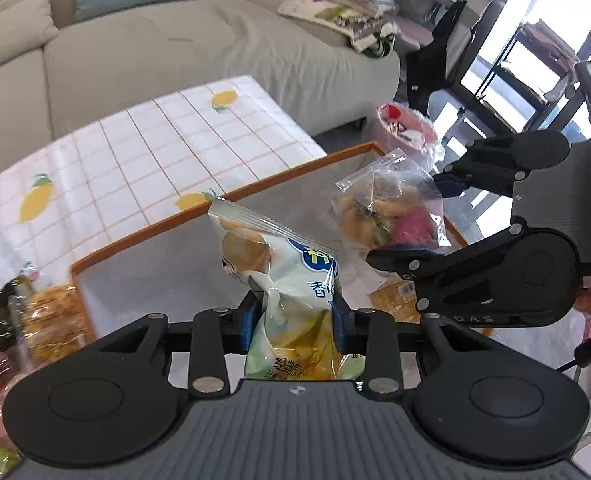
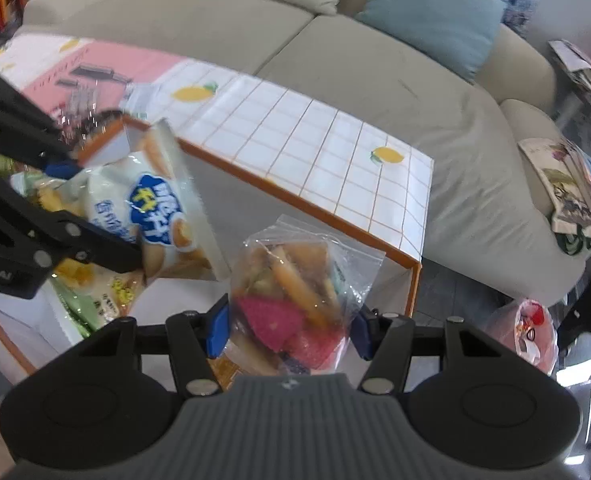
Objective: Organize snacks
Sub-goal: 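Carry both bags over the orange box and open both grippers to drop them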
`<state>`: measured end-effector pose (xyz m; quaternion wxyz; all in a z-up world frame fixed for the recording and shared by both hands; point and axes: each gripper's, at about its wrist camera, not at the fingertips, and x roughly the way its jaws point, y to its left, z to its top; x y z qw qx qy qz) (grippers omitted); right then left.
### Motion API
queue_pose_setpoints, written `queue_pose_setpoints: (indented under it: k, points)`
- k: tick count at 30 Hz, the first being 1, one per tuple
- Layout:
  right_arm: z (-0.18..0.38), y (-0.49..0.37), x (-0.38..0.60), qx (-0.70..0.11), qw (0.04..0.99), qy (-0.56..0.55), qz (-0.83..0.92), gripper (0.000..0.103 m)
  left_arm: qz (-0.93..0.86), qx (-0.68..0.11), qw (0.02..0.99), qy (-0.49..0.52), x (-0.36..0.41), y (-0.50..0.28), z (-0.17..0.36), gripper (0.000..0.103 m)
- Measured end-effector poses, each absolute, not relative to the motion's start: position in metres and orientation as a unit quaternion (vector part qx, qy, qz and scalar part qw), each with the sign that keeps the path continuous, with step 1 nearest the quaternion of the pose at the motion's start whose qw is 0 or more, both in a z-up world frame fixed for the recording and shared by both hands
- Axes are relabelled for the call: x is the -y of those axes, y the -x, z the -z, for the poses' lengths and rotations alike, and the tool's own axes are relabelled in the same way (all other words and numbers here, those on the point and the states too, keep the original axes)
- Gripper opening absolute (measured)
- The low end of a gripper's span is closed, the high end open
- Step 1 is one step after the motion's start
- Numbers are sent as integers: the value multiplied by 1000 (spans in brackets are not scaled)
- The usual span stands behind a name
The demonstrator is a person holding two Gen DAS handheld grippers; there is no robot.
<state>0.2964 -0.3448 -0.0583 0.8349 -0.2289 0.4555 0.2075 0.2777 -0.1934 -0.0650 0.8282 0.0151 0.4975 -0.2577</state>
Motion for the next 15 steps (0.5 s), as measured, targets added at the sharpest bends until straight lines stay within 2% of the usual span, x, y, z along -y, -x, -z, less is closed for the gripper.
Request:
queue_pose_setpoints:
  k: [15]
  points:
    - [115, -345, 333, -501, 772, 299, -252, 57, 239, -545, 803, -1, 207, -322, 118, 40]
